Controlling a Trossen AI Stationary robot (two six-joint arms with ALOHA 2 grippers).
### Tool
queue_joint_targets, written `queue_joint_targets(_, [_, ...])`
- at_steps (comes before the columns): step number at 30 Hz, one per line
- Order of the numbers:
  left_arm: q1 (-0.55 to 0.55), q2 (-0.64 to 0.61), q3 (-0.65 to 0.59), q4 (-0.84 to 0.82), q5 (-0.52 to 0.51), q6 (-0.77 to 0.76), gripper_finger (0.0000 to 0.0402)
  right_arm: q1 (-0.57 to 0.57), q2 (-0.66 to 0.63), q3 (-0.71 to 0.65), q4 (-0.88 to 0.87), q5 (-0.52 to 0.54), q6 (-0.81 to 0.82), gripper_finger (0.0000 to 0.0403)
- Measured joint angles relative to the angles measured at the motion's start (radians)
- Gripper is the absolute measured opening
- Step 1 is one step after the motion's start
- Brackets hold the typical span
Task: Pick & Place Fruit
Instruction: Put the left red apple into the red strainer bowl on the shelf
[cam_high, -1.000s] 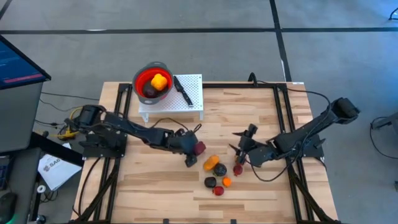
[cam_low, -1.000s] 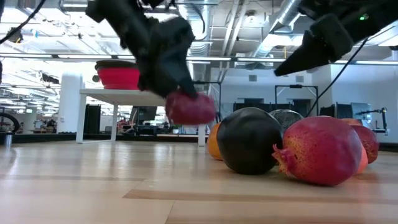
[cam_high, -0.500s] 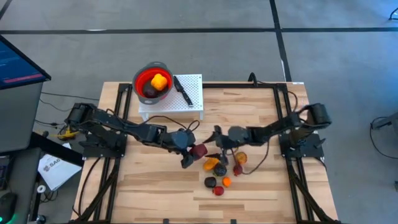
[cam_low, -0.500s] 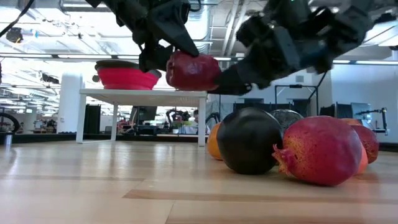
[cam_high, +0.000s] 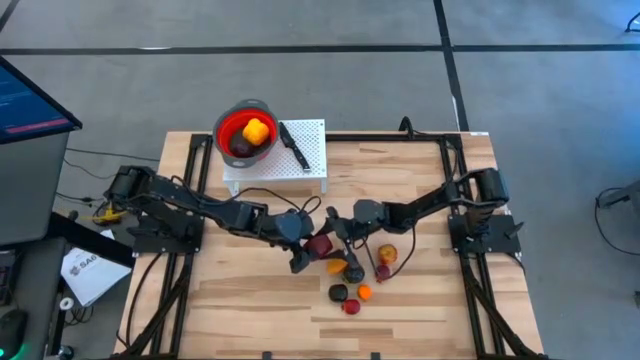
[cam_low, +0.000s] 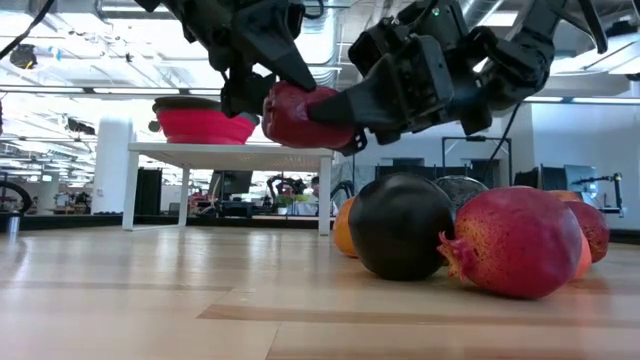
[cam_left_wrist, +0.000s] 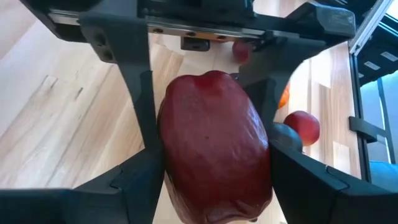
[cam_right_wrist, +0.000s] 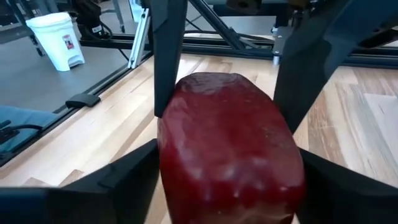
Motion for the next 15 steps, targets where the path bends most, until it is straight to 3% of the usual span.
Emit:
queue_joint_targets(3, [0.000, 0.000, 0.000, 0.003, 0.012, 0.027, 0.0259, 0.000, -0.001, 0.000, -0.001, 0.000, 0.006, 0.0240])
queue_joint_targets(9, [0.028, -0.041, -0.001, 0.007, 0.154, 0.167, 0.0300, -0.014, -0.007, -0.036, 0.050, -0.067, 0.022, 0.0240])
queue_joint_targets(12, [0.018, -0.107, 0.001, 0.024, 0.143, 0.270, 0.0317, -0.035, 0.006, -0.116, 0.166, -0.153, 0.094, 0.0244])
queue_joint_targets(15, [-0.041, -0.148, 0.000, 0.060, 0.051, 0.449, 0.0323, -0.069, -0.008, -0.184, 0.416, -0.205, 0.173, 0.0254])
